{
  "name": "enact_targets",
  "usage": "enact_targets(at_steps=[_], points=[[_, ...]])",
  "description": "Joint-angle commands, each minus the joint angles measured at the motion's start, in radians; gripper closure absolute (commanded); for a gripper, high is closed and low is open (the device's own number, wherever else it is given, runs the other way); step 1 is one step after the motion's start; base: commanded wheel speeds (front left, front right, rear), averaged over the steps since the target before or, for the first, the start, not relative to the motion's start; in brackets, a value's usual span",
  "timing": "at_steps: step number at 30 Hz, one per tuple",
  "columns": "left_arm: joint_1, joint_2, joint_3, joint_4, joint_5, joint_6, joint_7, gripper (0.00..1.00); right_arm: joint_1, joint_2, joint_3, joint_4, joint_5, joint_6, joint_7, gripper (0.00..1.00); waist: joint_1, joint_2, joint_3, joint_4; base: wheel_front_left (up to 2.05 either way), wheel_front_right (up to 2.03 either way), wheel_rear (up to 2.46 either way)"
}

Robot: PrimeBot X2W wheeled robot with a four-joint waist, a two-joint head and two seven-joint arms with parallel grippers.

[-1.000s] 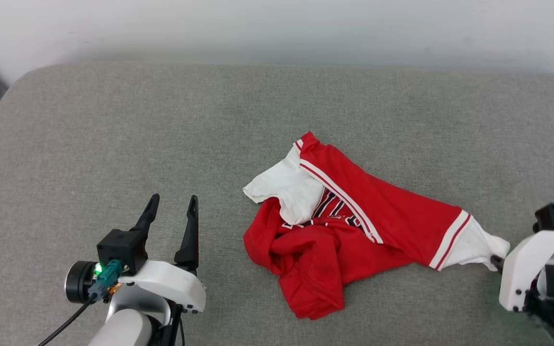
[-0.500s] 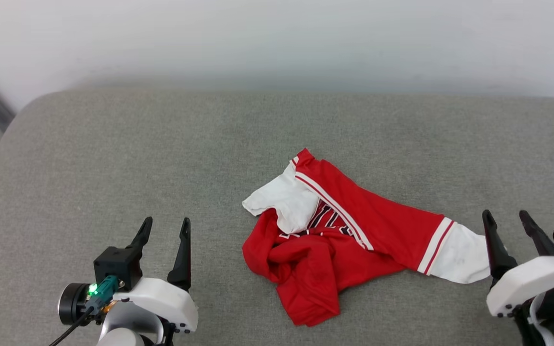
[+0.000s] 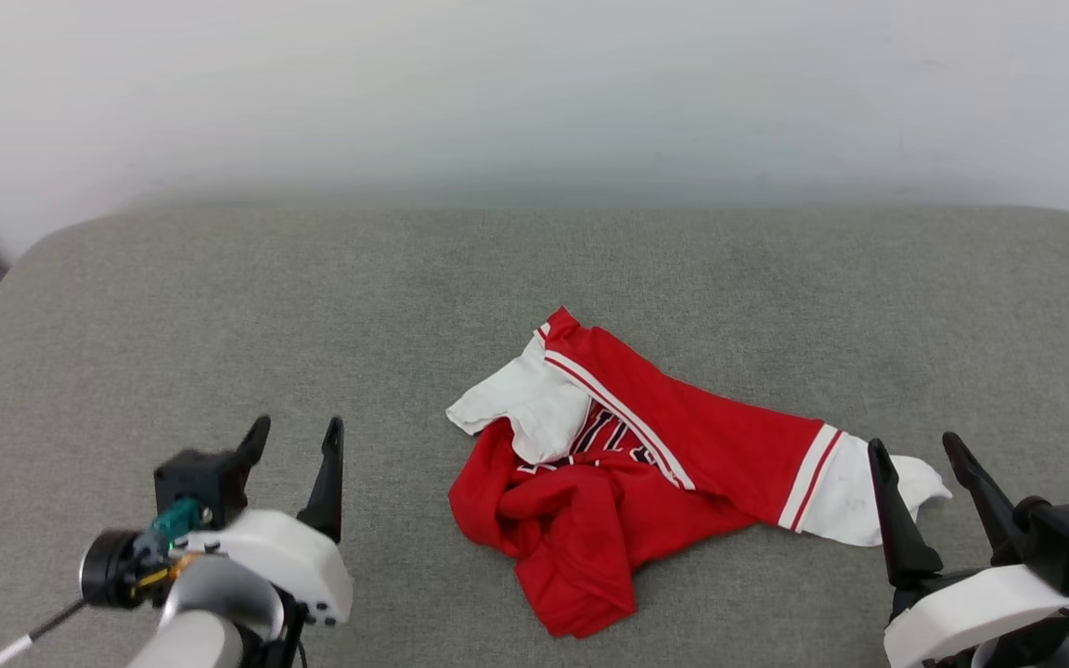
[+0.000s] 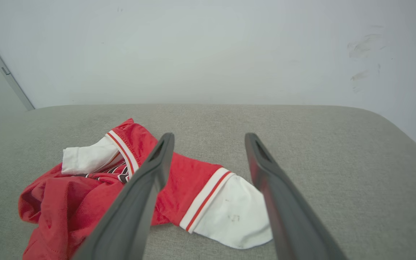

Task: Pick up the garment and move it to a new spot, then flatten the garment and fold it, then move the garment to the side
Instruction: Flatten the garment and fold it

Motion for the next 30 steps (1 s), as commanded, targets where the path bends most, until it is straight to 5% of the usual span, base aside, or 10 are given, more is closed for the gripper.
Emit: enact_targets(at_steps=[1,9,18,30], points=[[-0.053,0.012,0.003,-0.006,0.007,-0.01,0.012,0.0,-0.003,0.006,0.004,-0.02,-0.004,-0.001,0.001,0.0,0.0001,0.0,0.026,-0.012,0.0,0.0,0.0],[-0.323,0.015,-0.026,0.063,-0.026,-0.125,0.163,0.0,-0.079,0.019,0.021,-0.086,-0.007,-0.001,-0.012,0.0,0.0001,0.0,0.177,-0.064,0.0,0.0,0.0],[-0.567,0.051,-0.084,0.209,-0.135,-0.297,0.498,0.0,-0.14,0.023,0.031,-0.063,-0.014,-0.001,-0.036,0.0,0.0001,0.0,0.31,-0.124,0.0,0.0,0.0],[-0.591,0.075,-0.193,0.352,-0.231,-0.363,0.843,0.0,-0.172,0.023,0.033,0.006,0.033,-0.001,-0.079,0.0,0.0001,0.0,0.372,-0.18,0.0,0.0,0.0]])
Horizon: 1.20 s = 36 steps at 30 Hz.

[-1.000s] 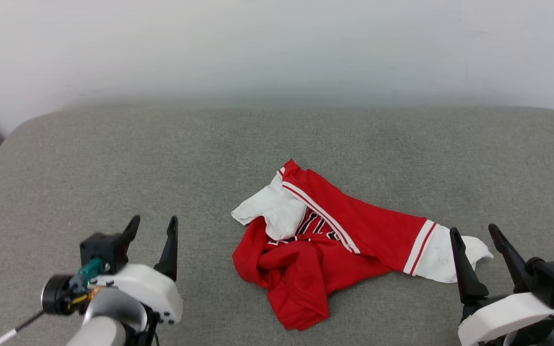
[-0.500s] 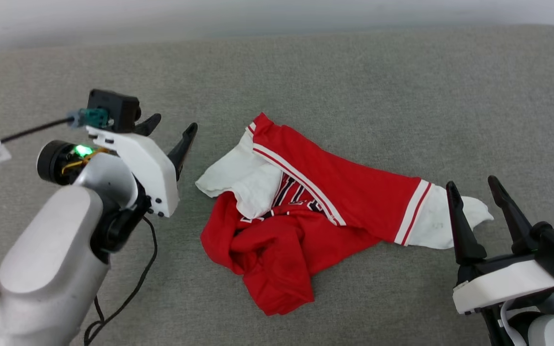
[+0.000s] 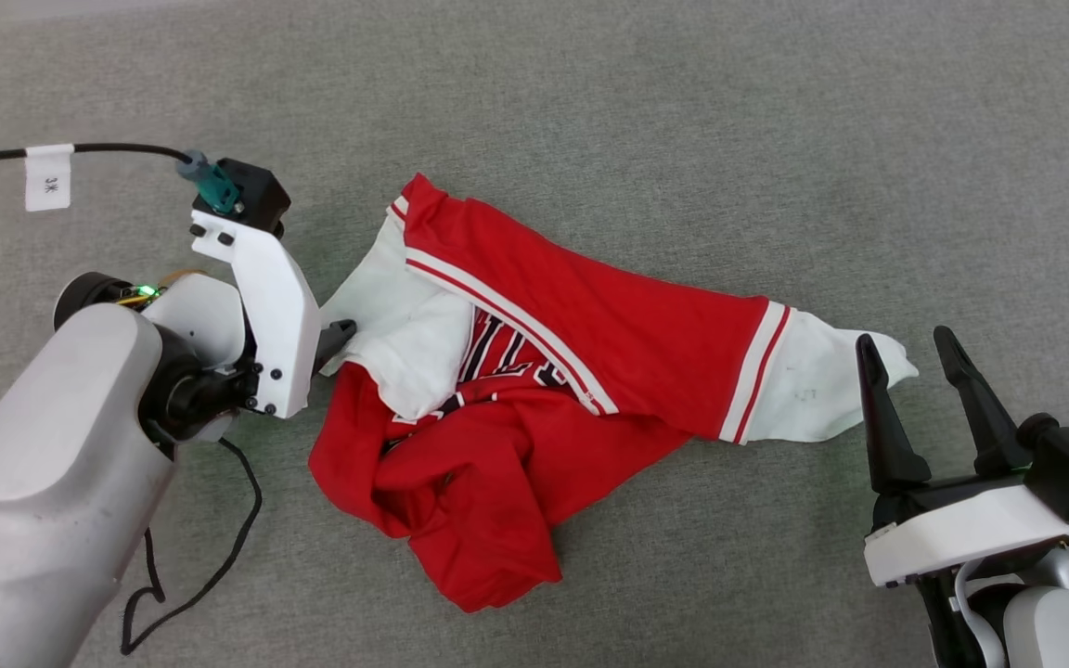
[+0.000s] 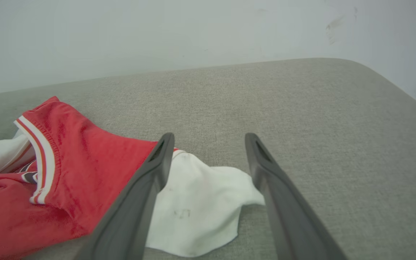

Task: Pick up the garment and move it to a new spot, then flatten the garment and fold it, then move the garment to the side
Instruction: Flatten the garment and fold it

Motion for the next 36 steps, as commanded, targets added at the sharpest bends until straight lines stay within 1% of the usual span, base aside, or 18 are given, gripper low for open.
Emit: enact_targets(at_steps=[1,2,3,4,5,6,8,12,16,20,24,26,32,36], points=[[0.055,-0.013,-0.04,0.039,-0.005,-0.004,0.043,0.0,-0.015,0.003,-0.002,0.002,0.004,-0.001,-0.006,0.0,0.0,-0.0001,0.004,-0.004,0.0,0.0,0.0],[0.067,-0.013,-0.055,0.054,-0.007,-0.002,0.07,0.03,-0.019,0.003,-0.002,0.007,0.006,-0.001,-0.008,0.0,0.0,-0.0001,0.005,-0.006,0.0,0.0,0.0],[0.081,-0.016,-0.069,0.069,-0.014,-0.001,0.1,0.42,-0.021,0.003,-0.003,0.011,0.007,-0.001,-0.009,0.0,0.0,-0.0001,0.004,-0.007,0.0,0.0,0.0],[0.095,-0.024,-0.077,0.079,-0.026,-0.003,0.122,0.64,-0.022,0.003,-0.004,0.016,0.006,-0.001,-0.01,0.0,0.0,-0.0001,0.003,-0.007,0.0,0.0,0.0],[0.103,-0.034,-0.08,0.083,-0.031,-0.002,0.128,1.0,-0.023,0.003,-0.005,0.02,0.005,-0.001,-0.01,0.0,0.0,-0.0001,0.001,-0.007,0.0,0.0,0.0],[0.111,-0.04,-0.084,0.084,-0.029,0.0,0.125,1.0,-0.021,0.003,-0.007,0.024,0.008,-0.001,-0.01,0.0,0.0,-0.0001,-0.002,-0.007,0.0,0.0,0.0],[0.115,-0.047,-0.081,0.082,-0.019,0.003,0.085,1.0,-0.021,0.003,-0.011,0.03,0.01,-0.001,-0.01,0.0,0.0,-0.0001,-0.009,-0.004,0.0,0.0,0.0],[0.106,-0.04,-0.061,0.064,0.027,0.021,-0.037,1.0,-0.012,0.003,-0.025,0.041,0.017,-0.001,0.002,0.0,0.0,-0.0001,-0.04,0.012,0.0,0.0,0.0],[0.106,-0.038,-0.027,0.034,0.077,0.074,-0.182,1.0,0.005,0.003,-0.054,0.056,0.027,-0.001,0.04,0.0,0.0,-0.0001,-0.084,0.037,0.0,0.0,0.0],[0.125,-0.043,-0.006,-0.018,0.107,0.118,-0.288,1.0,0.02,0.003,-0.095,0.075,0.046,-0.001,0.11,0.0,0.0,-0.0001,-0.129,0.066,0.0,0.0,0.0],[0.161,-0.038,0.015,-0.081,0.123,0.157,-0.365,1.0,0.017,0.002,-0.148,0.108,0.067,-0.001,0.246,0.0,0.0,-0.0001,-0.166,0.094,0.0,0.0,0.0],[0.173,-0.032,0.028,-0.122,0.124,0.173,-0.393,1.0,0.012,-0.018,-0.16,0.132,0.077,-0.001,0.339,0.0,0.0,-0.0001,-0.178,0.106,0.0,0.0,0.0],[0.201,-0.018,0.048,-0.237,0.133,0.211,-0.43,1.0,-0.011,-0.087,-0.13,0.15,0.122,-0.001,0.598,0.0,0.0,-0.0001,-0.171,0.146,0.0,0.0,0.0],[0.205,-0.013,0.045,-0.294,0.142,0.223,-0.43,1.0,-0.053,-0.121,-0.104,0.173,0.137,-0.001,0.702,0.0,0.0,-0.0001,-0.144,0.17,0.0,0.0,0.0]])
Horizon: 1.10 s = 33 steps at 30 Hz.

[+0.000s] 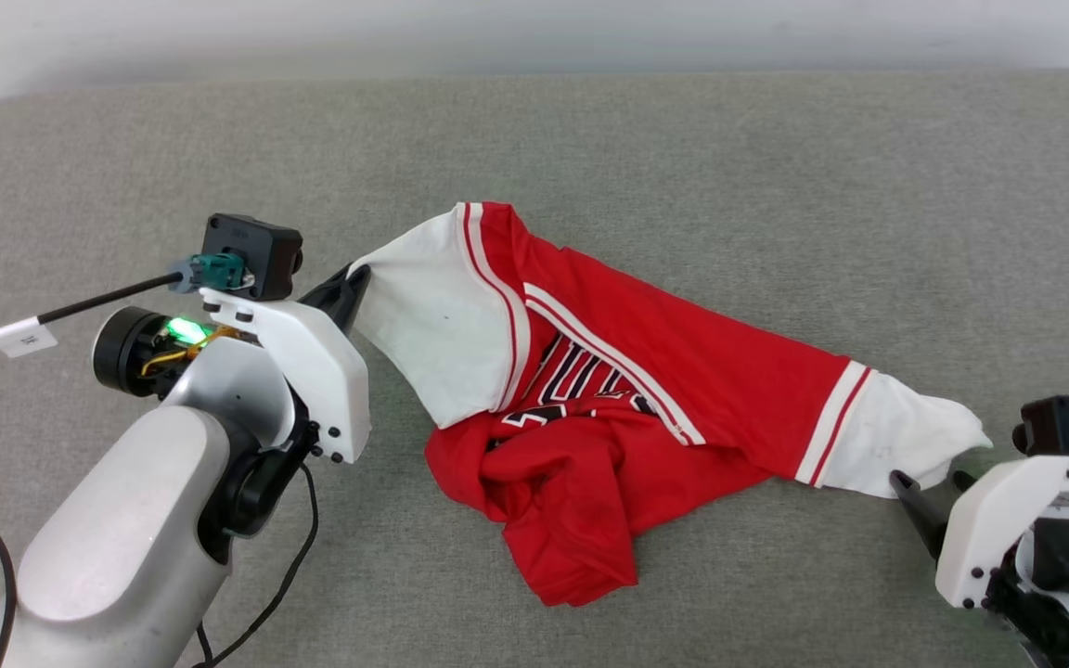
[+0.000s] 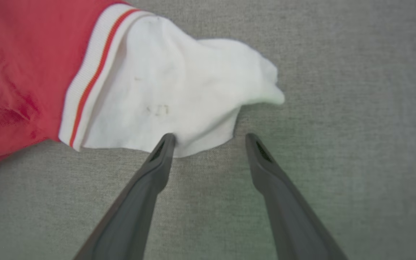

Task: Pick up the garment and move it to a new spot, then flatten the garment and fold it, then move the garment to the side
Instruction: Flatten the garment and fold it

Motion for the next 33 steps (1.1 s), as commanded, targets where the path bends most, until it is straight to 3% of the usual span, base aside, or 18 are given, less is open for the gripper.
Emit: enact_targets(at_steps=[1,8,9,23,28,33], points=[[0.008,0.002,0.001,-0.01,0.007,0.005,-0.003,1.0,-0.024,-0.007,0.007,0.012,0.001,-0.001,0.015,0.0,0.0,0.0,0.017,0.015,0.0,0.0,0.0],[0.011,0.003,0.002,-0.037,0.009,0.012,-0.018,1.0,-0.063,-0.014,0.057,0.175,0.006,-0.001,0.132,0.0,0.0,0.0,0.047,0.037,0.0,0.0,0.0],[0.016,0.004,0.004,-0.034,0.005,0.013,-0.024,1.0,-0.063,-0.004,0.085,0.225,0.036,-0.001,0.168,1.0,0.0,0.0,0.048,0.042,0.0,0.0,0.0],[0.002,0.053,0.079,0.006,0.006,0.059,-0.086,1.0,-0.247,-0.106,0.092,0.031,0.016,-0.001,0.077,1.0,0.0,0.0,-0.064,0.006,0.0,0.0,0.0],[-0.061,0.055,0.113,0.065,-0.001,0.067,-0.106,1.0,-0.359,-0.128,0.118,0.058,-0.003,-0.001,0.117,1.0,0.0,0.0,-0.103,0.0,0.0,0.0,0.0],[-0.18,0.037,0.139,0.161,0.003,0.046,-0.137,1.0,-0.512,-0.131,0.147,0.128,0.0,-0.001,0.113,1.0,0.0,0.0,-0.106,-0.002,0.0,0.0,0.0]])
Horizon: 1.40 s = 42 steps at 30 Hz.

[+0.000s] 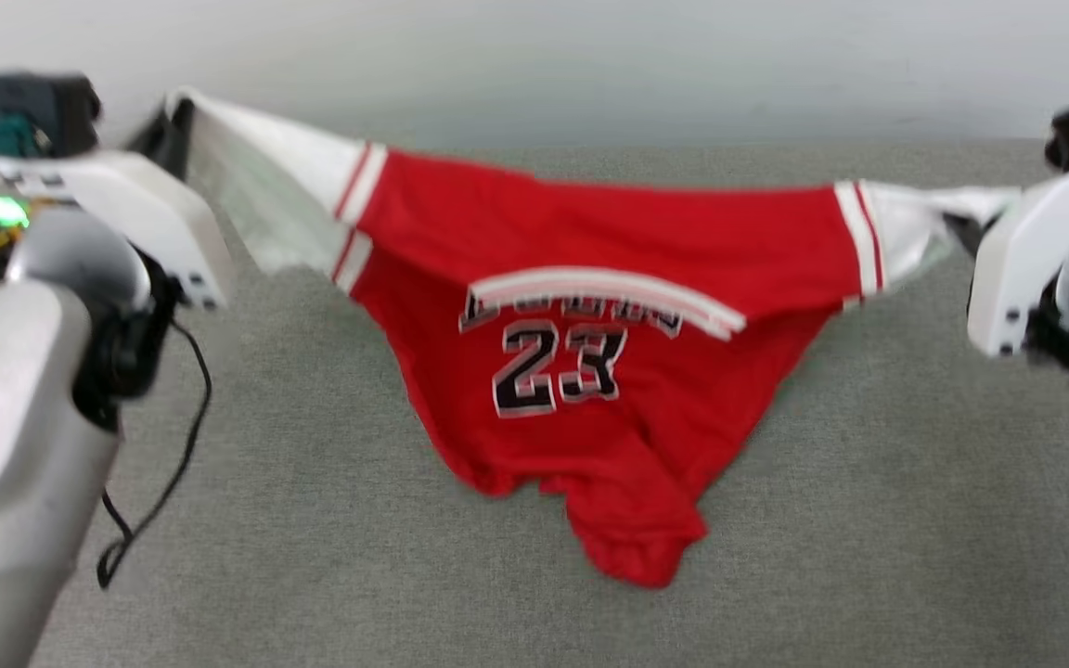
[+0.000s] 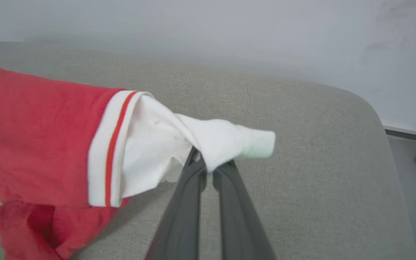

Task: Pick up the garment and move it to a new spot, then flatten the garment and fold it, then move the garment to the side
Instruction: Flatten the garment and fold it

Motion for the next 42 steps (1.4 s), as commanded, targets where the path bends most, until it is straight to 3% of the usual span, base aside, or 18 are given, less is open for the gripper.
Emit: enact_targets(at_steps=[1,11,26,34,42], points=[[-0.022,-0.003,0.004,0.01,0.005,-0.005,-0.007,1.0,-0.026,-0.004,0.002,0.01,-0.003,-0.001,-0.006,1.0,0.0001,-0.0001,0.004,0.0,0.0,0.0,0.0],[-0.411,-0.043,0.032,0.251,0.055,-0.065,-0.121,1.0,-0.445,0.003,0.045,0.209,-0.039,-0.001,-0.158,1.0,0.0001,-0.0001,0.153,0.007,0.0,0.0,0.0],[-0.861,-0.049,0.061,0.438,0.115,-0.129,-0.305,1.0,-0.951,0.003,0.044,0.372,-0.202,-0.001,-0.462,1.0,0.0001,-0.0001,0.4,0.008,0.0,0.0,0.0],[-0.885,-0.073,0.05,0.476,0.111,-0.138,-0.339,1.0,-1.056,0.018,0.091,0.474,-0.206,-0.001,-0.545,1.0,0.0001,-0.0001,0.498,0.016,0.0,0.0,0.0],[-0.765,-0.124,0.054,0.535,0.062,-0.147,-0.376,1.0,-0.971,0.058,0.112,0.622,-0.151,-0.001,-0.629,1.0,0.0001,-0.0001,0.518,0.019,0.0,0.0,0.0]])
